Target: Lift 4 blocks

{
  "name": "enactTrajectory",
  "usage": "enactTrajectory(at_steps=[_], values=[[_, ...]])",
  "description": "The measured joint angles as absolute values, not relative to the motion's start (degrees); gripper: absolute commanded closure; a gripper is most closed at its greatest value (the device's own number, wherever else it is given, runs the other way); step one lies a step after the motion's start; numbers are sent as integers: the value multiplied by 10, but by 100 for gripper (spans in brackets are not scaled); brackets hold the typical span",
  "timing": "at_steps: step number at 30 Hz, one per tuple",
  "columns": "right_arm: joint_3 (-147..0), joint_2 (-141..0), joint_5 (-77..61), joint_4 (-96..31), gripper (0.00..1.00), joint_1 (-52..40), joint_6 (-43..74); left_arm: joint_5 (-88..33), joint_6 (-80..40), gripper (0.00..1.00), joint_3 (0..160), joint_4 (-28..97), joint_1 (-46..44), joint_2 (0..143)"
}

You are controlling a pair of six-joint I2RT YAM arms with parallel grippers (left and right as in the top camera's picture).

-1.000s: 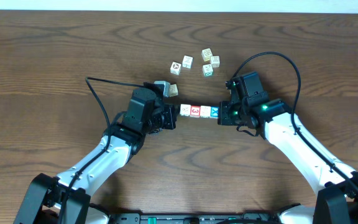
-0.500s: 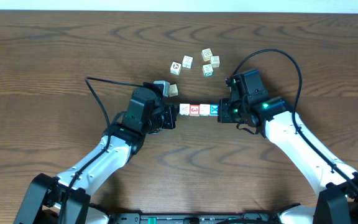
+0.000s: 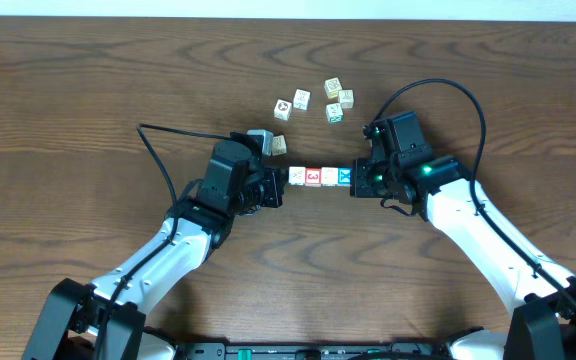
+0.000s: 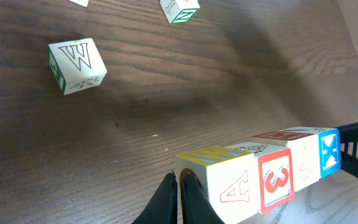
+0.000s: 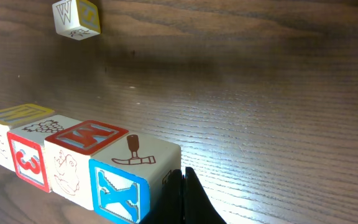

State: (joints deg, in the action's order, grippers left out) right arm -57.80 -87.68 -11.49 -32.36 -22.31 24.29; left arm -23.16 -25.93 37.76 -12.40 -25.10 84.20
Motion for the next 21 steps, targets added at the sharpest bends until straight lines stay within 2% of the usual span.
enactTrajectory(at_steps=[21], values=[[-584,-877,-115,-325,99,-223,240,-229,-259,93,380,-123,-251,842]])
